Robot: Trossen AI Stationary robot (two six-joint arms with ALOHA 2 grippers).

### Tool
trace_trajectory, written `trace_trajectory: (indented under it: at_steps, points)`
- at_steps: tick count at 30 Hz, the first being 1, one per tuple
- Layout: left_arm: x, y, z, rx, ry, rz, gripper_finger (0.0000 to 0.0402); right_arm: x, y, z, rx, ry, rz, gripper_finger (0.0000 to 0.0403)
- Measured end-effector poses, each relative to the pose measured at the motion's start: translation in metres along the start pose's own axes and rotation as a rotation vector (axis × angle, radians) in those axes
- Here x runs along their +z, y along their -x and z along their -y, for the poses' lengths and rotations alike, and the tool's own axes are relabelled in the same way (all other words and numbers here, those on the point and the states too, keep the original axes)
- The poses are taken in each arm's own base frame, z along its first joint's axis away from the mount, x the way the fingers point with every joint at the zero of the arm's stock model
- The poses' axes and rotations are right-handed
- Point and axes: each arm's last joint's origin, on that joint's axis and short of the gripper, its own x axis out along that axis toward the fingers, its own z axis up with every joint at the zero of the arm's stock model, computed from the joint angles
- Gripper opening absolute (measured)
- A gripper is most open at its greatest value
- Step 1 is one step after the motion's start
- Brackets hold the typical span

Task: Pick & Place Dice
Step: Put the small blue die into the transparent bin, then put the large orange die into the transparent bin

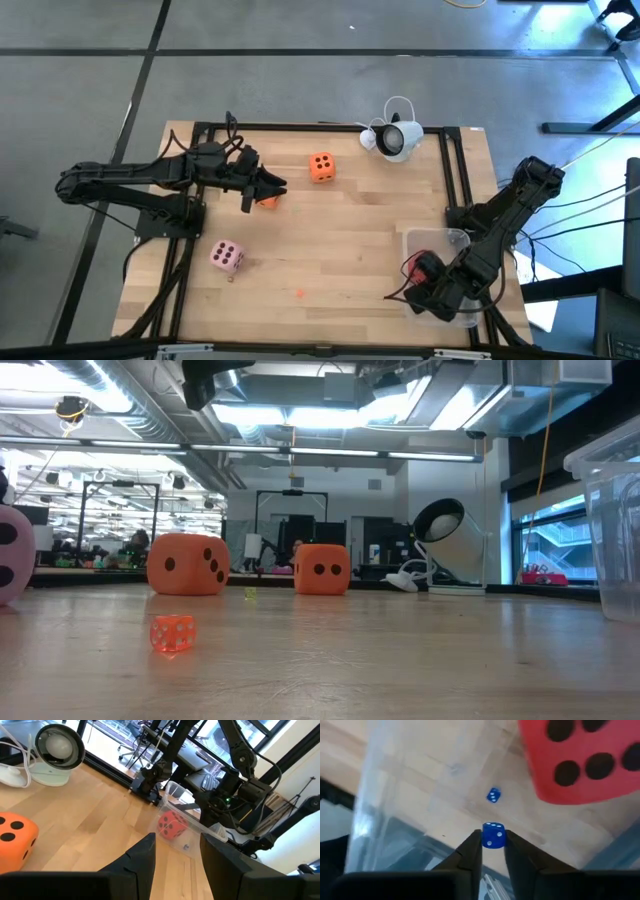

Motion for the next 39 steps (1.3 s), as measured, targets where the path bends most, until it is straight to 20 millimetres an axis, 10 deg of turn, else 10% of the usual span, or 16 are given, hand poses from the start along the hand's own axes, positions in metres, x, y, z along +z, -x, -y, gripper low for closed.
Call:
trace_trajectory:
  at_steps: [16, 25, 39]
  points:
    - [0.0, 0.0, 0.0, 0.001, 0.0, 0.001, 0.0148, 0.001, 0.0, 0.005, -0.072, -0.024, -0.036, 0.0305]
    - [0.001, 0.0, 0.0, -0.004, -0.011, 0.005, 0.0148, 0.002, 0.004, 0.003, -0.023, -0.048, 0.038, 0.0301]
    - [0.049, -0.002, 0.007, 0.196, -0.21, -0.211, 0.0148, -0.008, 0.079, -0.015, 0.207, 0.148, 0.158, 0.0259]
